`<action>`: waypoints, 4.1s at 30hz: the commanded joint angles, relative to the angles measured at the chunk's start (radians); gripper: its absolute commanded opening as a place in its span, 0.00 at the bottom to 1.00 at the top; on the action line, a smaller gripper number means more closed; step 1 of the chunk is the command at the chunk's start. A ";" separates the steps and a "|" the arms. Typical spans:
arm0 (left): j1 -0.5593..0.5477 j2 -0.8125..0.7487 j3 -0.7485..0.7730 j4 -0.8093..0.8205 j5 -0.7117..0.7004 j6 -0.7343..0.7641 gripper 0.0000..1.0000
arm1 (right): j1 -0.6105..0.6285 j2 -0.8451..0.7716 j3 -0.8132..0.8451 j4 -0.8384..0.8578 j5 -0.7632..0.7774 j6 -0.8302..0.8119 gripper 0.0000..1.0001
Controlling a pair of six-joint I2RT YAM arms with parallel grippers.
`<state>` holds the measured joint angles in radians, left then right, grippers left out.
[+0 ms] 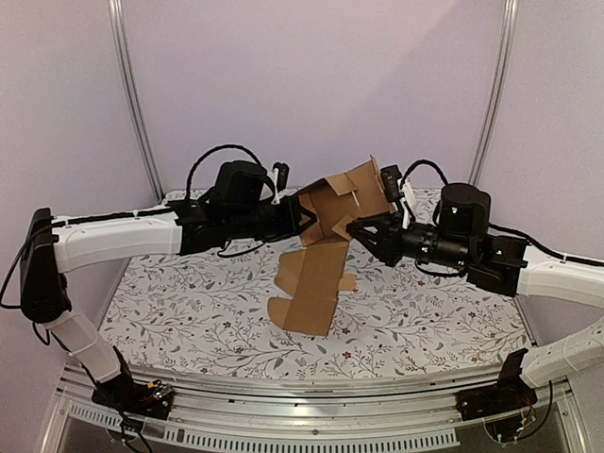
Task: Fold the paper box
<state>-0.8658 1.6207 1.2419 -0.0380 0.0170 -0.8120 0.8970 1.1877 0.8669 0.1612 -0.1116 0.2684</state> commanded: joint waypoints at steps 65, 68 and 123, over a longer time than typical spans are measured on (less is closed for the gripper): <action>0.040 -0.098 -0.145 0.012 -0.071 0.393 0.00 | -0.032 0.220 0.361 -0.432 -0.311 -0.068 0.40; 0.030 -0.102 -0.139 -0.017 -0.121 0.391 0.00 | -0.017 0.242 0.373 -0.433 -0.253 -0.059 0.41; -0.109 -0.041 0.011 -0.280 -0.447 0.182 0.00 | 0.135 0.584 0.632 -0.540 0.451 0.120 0.36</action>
<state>-0.9146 1.5581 1.2045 -0.3233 -0.4519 -0.6018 1.0164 1.7237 1.4616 -0.3656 0.2741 0.3687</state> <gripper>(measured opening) 0.024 0.385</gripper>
